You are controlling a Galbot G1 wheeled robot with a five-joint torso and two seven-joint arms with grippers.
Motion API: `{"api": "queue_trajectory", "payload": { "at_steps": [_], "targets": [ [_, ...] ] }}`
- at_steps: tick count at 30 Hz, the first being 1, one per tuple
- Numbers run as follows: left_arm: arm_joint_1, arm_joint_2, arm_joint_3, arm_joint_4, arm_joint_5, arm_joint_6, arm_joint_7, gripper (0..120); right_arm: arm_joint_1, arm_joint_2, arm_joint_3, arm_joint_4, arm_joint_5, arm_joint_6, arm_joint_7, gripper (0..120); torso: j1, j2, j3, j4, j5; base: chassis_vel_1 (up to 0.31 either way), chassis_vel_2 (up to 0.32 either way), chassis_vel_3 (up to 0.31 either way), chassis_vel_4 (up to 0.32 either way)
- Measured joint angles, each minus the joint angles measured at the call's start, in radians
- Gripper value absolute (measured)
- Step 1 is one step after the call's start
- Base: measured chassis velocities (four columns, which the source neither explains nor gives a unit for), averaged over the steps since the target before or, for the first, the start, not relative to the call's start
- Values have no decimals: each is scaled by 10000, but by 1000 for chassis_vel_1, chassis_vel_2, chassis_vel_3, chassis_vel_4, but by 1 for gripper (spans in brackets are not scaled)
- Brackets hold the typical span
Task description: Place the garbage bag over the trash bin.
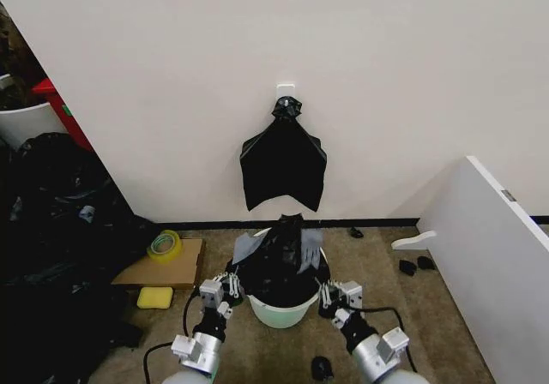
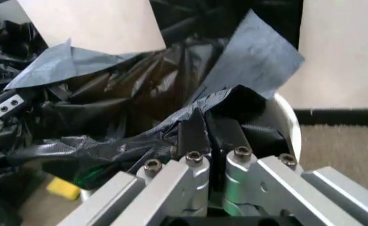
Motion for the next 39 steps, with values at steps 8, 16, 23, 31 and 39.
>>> {"api": "queue_trajectory", "payload": {
  "at_steps": [8,16,23,31,39],
  "targets": [
    [393,48,750,-140,1042,402,-1180,0,-766,-733,362,374,-110,718,-908,0,0,0,0,-1,0,0,0,0,0],
    [438,-105,767,161,2022,-240,-1356,0,-1356,-1232,1700,-581,-476,2656,-4286,0,0,0,1,-1,0,0,0,0,0],
    [879,160,449,-183,2643,388,-2240,0,-1992,-1315,1443,-186,-459,1459,-2587,0,0,0,1,-2,-1,0,0,0,0],
    [1209,212,417,216,3298,474,-2957,0,-2044,-1152,1175,-691,-885,1347,-2240,0,0,0,1,-1,0,0,0,0,0],
    [1268,140,524,672,3899,447,-3066,0,-2164,-1197,2037,-1766,-2065,2470,-3692,0,1,0,1,-2,4,0,0,0,0]
  ]
}}
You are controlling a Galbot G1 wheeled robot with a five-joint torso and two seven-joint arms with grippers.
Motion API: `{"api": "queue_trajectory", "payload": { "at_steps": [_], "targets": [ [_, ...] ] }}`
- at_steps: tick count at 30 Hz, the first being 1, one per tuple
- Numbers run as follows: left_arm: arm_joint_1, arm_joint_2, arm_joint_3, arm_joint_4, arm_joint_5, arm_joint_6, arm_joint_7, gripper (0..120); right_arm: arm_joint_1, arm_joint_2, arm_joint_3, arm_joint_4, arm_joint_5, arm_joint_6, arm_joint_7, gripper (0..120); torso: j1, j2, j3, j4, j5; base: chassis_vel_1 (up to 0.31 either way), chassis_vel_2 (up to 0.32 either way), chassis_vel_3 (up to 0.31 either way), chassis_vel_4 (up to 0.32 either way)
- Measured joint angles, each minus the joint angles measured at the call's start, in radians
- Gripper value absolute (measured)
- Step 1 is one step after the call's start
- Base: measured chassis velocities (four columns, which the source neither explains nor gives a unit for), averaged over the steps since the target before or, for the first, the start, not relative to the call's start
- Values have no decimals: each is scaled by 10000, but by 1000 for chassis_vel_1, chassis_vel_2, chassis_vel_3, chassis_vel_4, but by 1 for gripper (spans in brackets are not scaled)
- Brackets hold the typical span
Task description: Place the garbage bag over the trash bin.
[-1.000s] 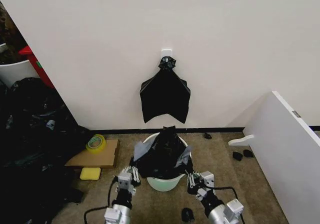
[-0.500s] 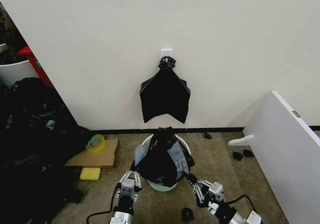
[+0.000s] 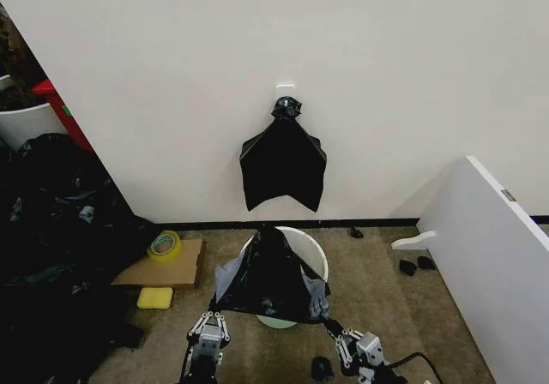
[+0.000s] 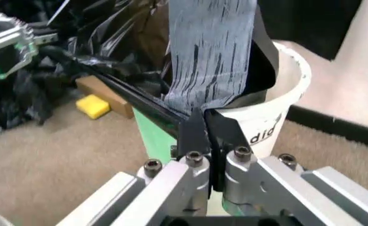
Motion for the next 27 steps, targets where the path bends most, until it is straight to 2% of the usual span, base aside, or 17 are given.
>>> {"api": "queue_trajectory", "payload": {
  "at_steps": [5,7,11,13,15,19,21,23,25,27],
  "targets": [
    [-74,-95,3,170,51,0,0,0,225,85,338,-522,-512,282,-372,0,0,0,0,0,-2,0,0,0,0],
    [-129,-151,7,210,66,6,0,0,533,162,570,-915,-781,561,-933,0,0,0,0,1,-2,0,0,0,0],
    [-151,-123,-28,42,-4,17,-3,0,686,88,624,-700,-677,413,-1037,0,0,0,1,2,-8,0,0,0,0],
    [-135,-78,-36,-54,-29,19,-3,0,622,-13,578,-408,-567,76,-735,0,0,0,0,2,-10,0,0,0,0],
    [-16,63,-30,-261,-73,102,-41,0,439,-216,416,195,-125,-676,-93,0,0,0,1,1,-9,0,0,0,0],
    [129,208,11,-492,-115,493,-292,0,299,-352,203,787,395,-1281,538,0,0,0,0,0,-3,0,0,0,0],
    [233,297,95,-619,-128,909,-544,0,270,-439,-121,1282,864,-1954,1387,0,0,0,0,0,0,0,0,0,0],
    [247,313,124,-637,-138,996,-591,0,270,-463,-186,1374,932,-2096,1592,0,0,0,0,0,1,0,0,0,0],
    [259,482,294,-814,-480,1393,-635,0,250,-602,-438,1789,1086,-2731,2495,0,0,0,0,-2,4,0,0,0,0],
    [242,540,329,-870,-647,1453,-559,0,244,-632,-486,1885,1099,-2876,2691,0,0,0,0,0,3,0,0,0,0]
  ]
}}
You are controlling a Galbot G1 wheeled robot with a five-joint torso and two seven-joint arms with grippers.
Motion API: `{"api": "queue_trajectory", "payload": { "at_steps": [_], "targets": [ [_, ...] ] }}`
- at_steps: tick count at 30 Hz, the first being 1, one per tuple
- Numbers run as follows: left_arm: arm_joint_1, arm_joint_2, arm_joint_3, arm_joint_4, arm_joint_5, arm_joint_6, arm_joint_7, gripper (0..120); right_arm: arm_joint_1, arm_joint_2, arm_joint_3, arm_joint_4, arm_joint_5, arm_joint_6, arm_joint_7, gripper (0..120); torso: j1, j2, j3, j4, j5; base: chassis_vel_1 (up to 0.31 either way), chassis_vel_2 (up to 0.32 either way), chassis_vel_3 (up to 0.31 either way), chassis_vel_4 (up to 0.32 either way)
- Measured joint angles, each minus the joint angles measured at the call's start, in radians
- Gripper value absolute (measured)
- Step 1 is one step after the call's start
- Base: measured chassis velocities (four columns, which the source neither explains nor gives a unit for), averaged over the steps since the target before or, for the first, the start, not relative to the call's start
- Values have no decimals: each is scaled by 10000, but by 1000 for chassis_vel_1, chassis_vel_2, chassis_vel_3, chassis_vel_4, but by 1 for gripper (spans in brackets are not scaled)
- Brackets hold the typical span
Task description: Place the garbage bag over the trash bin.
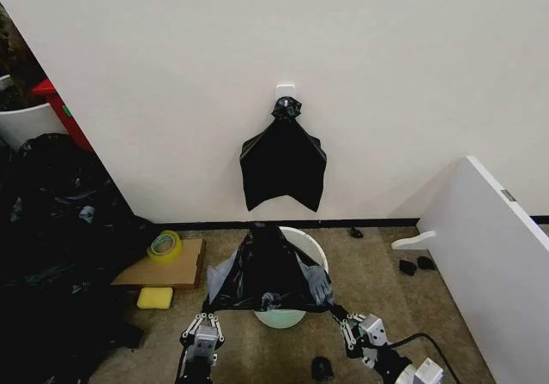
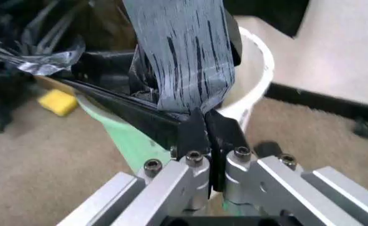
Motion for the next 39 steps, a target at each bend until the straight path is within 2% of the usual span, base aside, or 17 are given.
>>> {"api": "queue_trajectory", "payload": {
  "at_steps": [3,4,5,6,8,10,11,13,14,16,18,21,23,25,27,32,39],
  "targets": [
    [-318,730,-424,-383,-1454,-23,1722,0,104,-119,-139,216,-19,-273,435,0,0,0,1,5,-32,0,0,0,0],
    [-318,730,-424,-383,-1454,-23,1722,0,104,-119,-139,216,-19,-273,435,0,0,0,1,5,-32,0,0,0,0],
    [-447,1035,-823,-486,-1841,-90,2544,0,204,-125,-184,216,-43,-272,432,0,-1,0,-2,-4,-12,0,0,0,0],
    [-586,1445,-1405,-559,-2372,-157,3746,0,357,-129,-269,153,-58,-271,401,0,0,-1,2,4,0,0,0,0,0],
    [-839,1882,-2024,-607,-2753,-167,4958,0,611,-130,-343,-73,-150,-214,308,0,1,0,1,3,-23,0,0,0,0],
    [-915,1971,-2155,-606,-2796,-146,5198,0,666,-126,-365,-161,-213,-173,263,0,1,0,1,3,-20,0,0,0,0],
    [-1061,2124,-2416,-619,-2857,-84,5601,0,781,-106,-398,-384,-389,-21,108,0,1,-1,1,0,-3,0,0,0,0],
    [-1135,2219,-2717,-709,-2908,33,6252,0,855,-93,-404,-644,-697,244,-153,0,1,0,1,-1,-10,0,0,0,0],
    [-1135,2219,-2717,-709,-2908,33,6252,0,855,-93,-404,-644,-697,244,-153,0,1,0,1,-1,-10,0,0,0,0],
    [-1112,2226,-2954,-754,-2744,64,7089,0,869,-106,-390,-969,-1048,690,-674,0,0,0,1,2,-9,0,0,0,0],
    [-1104,2222,-2982,-745,-2678,64,7205,0,874,-113,-378,-1048,-1110,820,-837,0,0,0,1,2,-8,0,0,0,0],
    [-1074,2196,-3199,-512,-2126,-4,7927,0,946,-157,-181,-1587,-1357,1568,-1856,0,0,-1,1,2,-11,0,0,0,0],
    [-1074,2196,-3199,-512,-2126,-4,7927,0,946,-157,-181,-1587,-1357,1568,-1856,0,0,-1,1,2,-11,0,0,0,0],
    [-1008,2103,-3617,-384,-1680,-354,9261,0,923,-245,-42,-1886,-1401,1953,-2315,0,0,0,1,1,-7,0,0,0,0],
    [-974,2023,-3834,-343,-1480,-599,9965,0,912,-298,63,-2118,-1386,2429,-2853,0,0,0,0,1,-9,0,0,0,0],
    [-902,1858,-3933,-246,-1163,-781,10358,0,1093,-320,271,-2860,-1258,3487,-4406,0,0,0,0,1,-7,0,0,0,0],
    [-859,1652,-4005,99,-539,-1040,10512,0,1519,-154,426,-4022,-1125,4324,-5600,0,0,0,0,1,-7,0,0,0,0]
  ]
}}
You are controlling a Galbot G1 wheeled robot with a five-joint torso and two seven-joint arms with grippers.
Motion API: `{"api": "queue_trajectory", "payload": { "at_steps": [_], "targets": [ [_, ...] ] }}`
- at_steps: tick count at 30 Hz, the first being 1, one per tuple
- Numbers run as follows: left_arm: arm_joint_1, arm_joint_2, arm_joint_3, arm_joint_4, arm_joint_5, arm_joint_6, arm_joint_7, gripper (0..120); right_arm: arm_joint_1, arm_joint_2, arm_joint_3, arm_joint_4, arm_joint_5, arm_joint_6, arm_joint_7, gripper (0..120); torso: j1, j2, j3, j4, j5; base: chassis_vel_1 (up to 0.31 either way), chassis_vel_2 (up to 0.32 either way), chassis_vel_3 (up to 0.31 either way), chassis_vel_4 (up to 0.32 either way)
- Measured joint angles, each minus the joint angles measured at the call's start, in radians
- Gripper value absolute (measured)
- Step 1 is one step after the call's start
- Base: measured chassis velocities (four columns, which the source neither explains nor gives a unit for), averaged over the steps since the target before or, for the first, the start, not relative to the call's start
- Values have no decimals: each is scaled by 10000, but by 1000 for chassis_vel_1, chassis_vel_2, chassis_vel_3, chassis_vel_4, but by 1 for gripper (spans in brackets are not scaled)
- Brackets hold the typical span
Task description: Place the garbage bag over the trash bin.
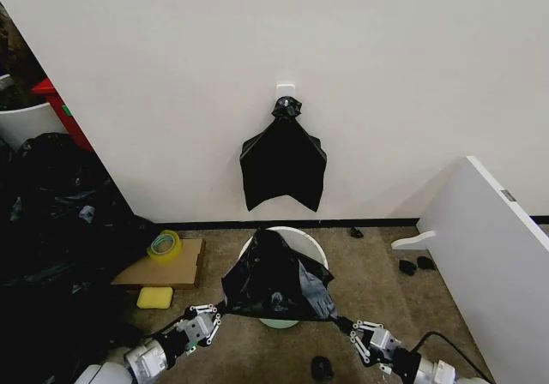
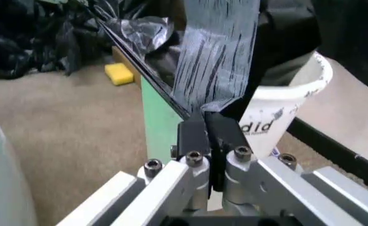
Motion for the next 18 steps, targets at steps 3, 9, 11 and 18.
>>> {"api": "queue_trajectory", "payload": {
  "at_steps": [3,9,11,18],
  "targets": [
    [-18,-77,-3,112,124,-25,-85,0,138,101,16,-277,13,131,-142,0,0,0,0,0,-1,0,0,0,0],
    [-165,-326,117,537,397,-20,-492,0,475,552,-18,-1011,6,271,-138,0,0,0,0,0,-1,0,0,0,0],
    [-192,-373,139,600,415,-5,-567,0,525,641,-26,-1144,30,308,-127,0,0,0,0,-1,0,0,0,0,0],
    [-360,-624,261,974,470,129,-866,0,846,1114,-65,-1877,623,474,-178,0,0,0,0,-2,0,0,0,0,0]
  ]
}}
